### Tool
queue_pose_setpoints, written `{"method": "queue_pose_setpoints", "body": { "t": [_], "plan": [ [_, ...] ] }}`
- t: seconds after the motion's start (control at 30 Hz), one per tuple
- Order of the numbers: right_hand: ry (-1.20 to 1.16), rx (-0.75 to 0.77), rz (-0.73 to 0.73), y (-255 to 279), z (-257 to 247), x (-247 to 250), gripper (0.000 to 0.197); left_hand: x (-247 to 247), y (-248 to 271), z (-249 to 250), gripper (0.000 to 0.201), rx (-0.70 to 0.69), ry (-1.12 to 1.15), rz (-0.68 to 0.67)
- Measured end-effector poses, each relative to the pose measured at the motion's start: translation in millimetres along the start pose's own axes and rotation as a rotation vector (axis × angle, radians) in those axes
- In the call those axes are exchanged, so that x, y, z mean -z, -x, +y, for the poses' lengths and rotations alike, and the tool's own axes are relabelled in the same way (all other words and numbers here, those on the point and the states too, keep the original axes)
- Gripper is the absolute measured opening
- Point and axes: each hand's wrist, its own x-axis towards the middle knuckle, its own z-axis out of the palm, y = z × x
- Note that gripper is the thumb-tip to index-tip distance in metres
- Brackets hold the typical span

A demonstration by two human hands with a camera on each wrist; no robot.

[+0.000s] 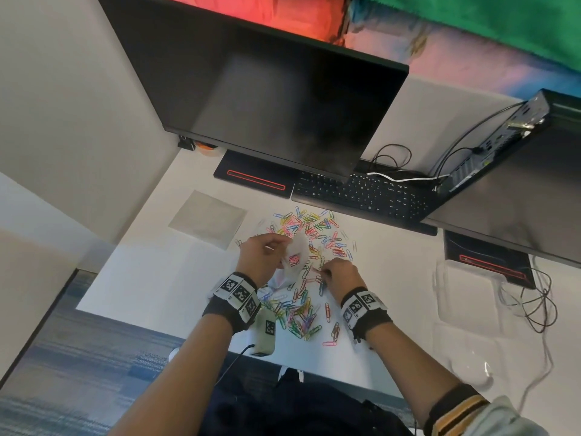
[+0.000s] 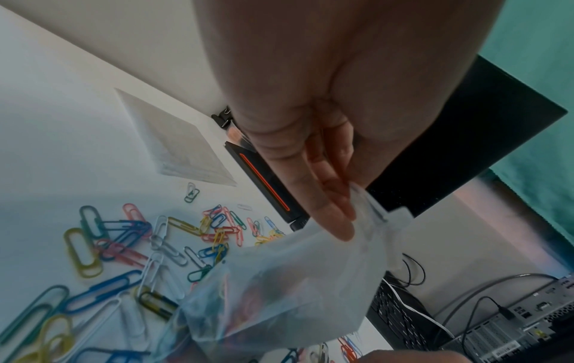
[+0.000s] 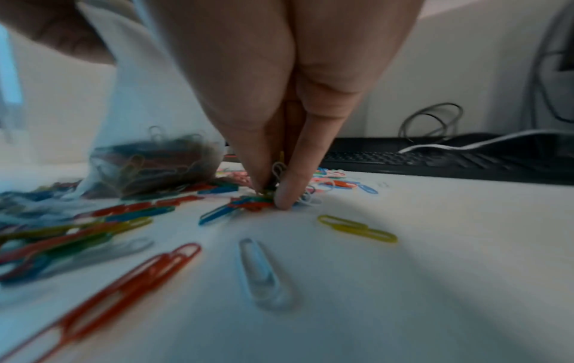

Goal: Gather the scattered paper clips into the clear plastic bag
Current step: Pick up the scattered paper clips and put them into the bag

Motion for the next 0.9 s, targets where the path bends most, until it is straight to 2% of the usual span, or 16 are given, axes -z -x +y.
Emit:
{"method": "queue_pose_setpoints", "body": {
  "t": [0.1, 0.2, 0.27, 0.4, 0.47, 0.53, 0.63, 0.7, 0.77, 0.83, 0.9],
  "plan": [
    [-0.255, -0.122, 0.108, -1.0, 6.6, 14.8, 0.011, -1.5, 0.5, 1.3, 0.016, -0.011, 0.001, 0.000],
    [-0.605, -0.218, 0.189, 1.4, -1.1, 43.7, 0.011, -1.8, 0.2, 2.4, 0.015, -0.016, 0.009, -0.007],
    [-0.844, -0.203, 0.138, 2.0, -17.1, 65.0, 0.011, -3.0, -0.4, 1.2, 0.015, -0.020, 0.008, -0.012],
    [-1.133, -0.155, -0.015, 0.6, -52.2, 76.5, 0.012, -8.4, -0.1, 2.2, 0.013, -0.039, -0.009, -0.022],
    [-1.126, -0.173, -0.038, -1.5, -60.4, 64.6, 0.011, -9.3, 2.0, 3.8, 0.013, -0.040, -0.003, -0.027],
    [-0.898, -0.125, -0.008, -2.9, -60.4, 52.7, 0.013, -8.7, 2.3, 3.8, 0.013, -0.023, 0.018, -0.027],
    [-0.542, 0.027, -0.019, -0.1, -62.8, 52.7, 0.015, -7.9, 0.9, 1.4, 0.014, -0.011, 0.014, -0.033],
    [-0.520, 0.100, -0.007, 3.6, -64.3, 60.5, 0.016, -8.2, 0.6, -0.2, 0.014, -0.027, -0.006, -0.037],
    [-0.619, 0.135, 0.051, 8.2, -59.5, 71.7, 0.016, -6.8, -0.2, -0.4, 0.014, -0.026, -0.006, -0.028],
    [-0.738, 0.099, 0.045, 15.2, -44.8, 82.4, 0.015, -3.5, -1.5, 0.9, 0.016, -0.010, -0.003, -0.014],
    [-0.675, 0.035, -0.049, 24.9, -20.7, 85.7, 0.019, 0.6, -1.5, 4.4, 0.016, -0.005, -0.002, -0.003]
  ]
}}
